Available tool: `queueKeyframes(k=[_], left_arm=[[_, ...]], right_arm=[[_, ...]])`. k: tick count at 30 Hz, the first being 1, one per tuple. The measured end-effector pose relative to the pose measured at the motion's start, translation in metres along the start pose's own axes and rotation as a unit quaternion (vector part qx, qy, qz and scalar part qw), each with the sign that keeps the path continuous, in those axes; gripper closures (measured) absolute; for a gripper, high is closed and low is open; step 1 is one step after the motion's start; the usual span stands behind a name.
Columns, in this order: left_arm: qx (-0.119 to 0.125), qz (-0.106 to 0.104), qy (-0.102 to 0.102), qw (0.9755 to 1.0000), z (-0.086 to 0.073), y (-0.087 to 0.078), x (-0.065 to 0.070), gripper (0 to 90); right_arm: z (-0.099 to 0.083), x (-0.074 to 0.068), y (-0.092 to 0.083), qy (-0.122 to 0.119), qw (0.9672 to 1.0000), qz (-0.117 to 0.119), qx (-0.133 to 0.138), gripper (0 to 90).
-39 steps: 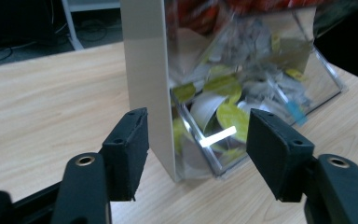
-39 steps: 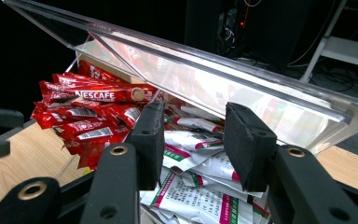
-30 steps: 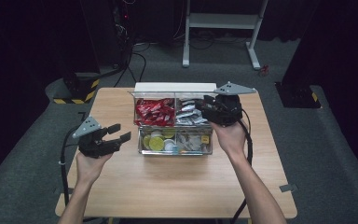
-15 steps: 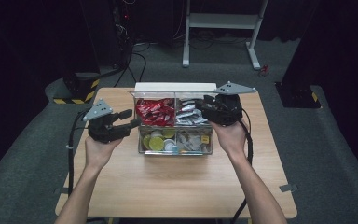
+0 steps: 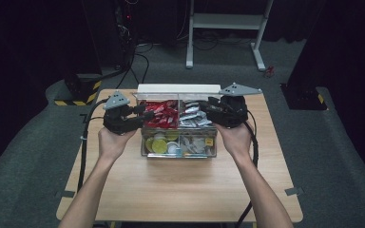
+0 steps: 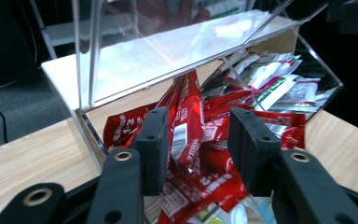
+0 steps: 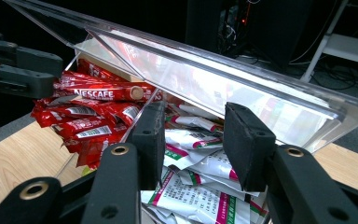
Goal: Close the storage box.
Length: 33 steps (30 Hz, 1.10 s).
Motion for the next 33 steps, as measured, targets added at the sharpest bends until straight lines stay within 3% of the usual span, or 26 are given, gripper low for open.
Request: queueKeyframes(k=[6,18,22,33], left_arm=[[-0.014,0.003,0.009,0.9999,0.001,0.011,0.002,62.9],[-0.022,0.003,0.008,0.9997,0.001,0.022,0.004,71.1],[-0.022,0.003,0.015,0.9996,0.001,0.022,0.004,78.8],[-0.012,-0.003,0.029,0.9995,0.003,0.012,0.006,84.8]], right_arm=[[0.0,0.0,0.0,0.0,1.0,0.0,0.0,59.1],[-0.001,0.001,0.001,0.003,1.0,0.0,-0.001,59.5],[-0.001,0.002,0.001,0.002,1.0,-0.001,-0.002,59.5],[-0.001,0.002,0.001,0.003,1.0,0.0,-0.002,59.5]])
Point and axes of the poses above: each handheld gripper's, and its own axes: y roughly forward along the jaws, z roughly out of its top, x roughly to its right, the point moved 4 cm from there along y, roughly forward along the jaws, and after that the axes turned 6 degrees about z, right-handed, at the moved point
